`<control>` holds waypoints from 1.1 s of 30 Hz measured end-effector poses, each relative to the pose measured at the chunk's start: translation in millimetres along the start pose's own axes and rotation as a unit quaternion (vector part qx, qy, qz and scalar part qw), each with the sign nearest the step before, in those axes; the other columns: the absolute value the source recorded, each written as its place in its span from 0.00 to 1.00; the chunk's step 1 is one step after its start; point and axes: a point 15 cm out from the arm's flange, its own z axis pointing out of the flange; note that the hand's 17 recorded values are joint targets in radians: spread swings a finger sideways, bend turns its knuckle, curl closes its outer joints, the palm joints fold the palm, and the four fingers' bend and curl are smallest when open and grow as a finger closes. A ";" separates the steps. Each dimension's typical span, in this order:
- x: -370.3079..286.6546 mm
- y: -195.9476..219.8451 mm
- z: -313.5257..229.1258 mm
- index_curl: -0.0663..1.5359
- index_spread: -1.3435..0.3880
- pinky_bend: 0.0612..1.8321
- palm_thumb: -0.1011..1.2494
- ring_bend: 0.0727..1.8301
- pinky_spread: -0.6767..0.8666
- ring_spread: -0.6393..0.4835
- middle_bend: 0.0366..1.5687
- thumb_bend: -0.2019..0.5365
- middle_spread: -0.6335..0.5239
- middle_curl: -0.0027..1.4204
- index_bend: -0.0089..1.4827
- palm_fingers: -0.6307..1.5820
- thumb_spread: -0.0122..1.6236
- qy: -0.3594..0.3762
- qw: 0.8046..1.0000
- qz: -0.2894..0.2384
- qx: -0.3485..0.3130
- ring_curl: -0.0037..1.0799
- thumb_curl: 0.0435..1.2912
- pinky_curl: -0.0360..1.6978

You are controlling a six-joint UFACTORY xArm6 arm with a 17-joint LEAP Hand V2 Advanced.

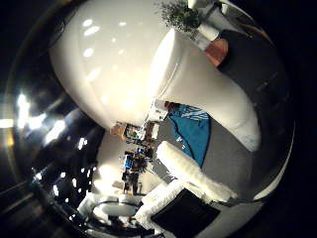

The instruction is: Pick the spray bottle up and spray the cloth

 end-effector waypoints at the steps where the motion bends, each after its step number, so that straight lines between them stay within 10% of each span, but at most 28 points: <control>1: -1.4 -0.9 2.0 0.21 0.64 0.20 0.48 0.17 0.68 0.67 0.15 0.25 0.62 0.26 0.11 0.37 0.70 -0.001 1.000 -0.001 0.001 0.24 0.19 0.19; 13: -18.5 -7.2 28.1 0.22 0.67 0.20 0.49 0.22 0.67 0.69 0.17 0.25 0.63 0.26 0.12 0.44 0.70 -0.016 1.000 -0.006 0.003 0.24 0.19 0.18; 27: -20.1 11.9 58.0 0.34 0.55 0.41 0.63 0.47 0.17 0.37 0.42 0.25 0.35 0.39 0.24 0.82 0.70 -0.029 1.000 -0.008 -0.001 0.39 0.22 0.21; 33: -27.4 15.0 62.2 0.46 0.56 0.52 0.66 0.57 0.16 0.37 0.60 0.25 0.38 0.46 0.44 0.86 0.70 -0.044 0.999 -0.012 0.003 0.46 0.24 0.28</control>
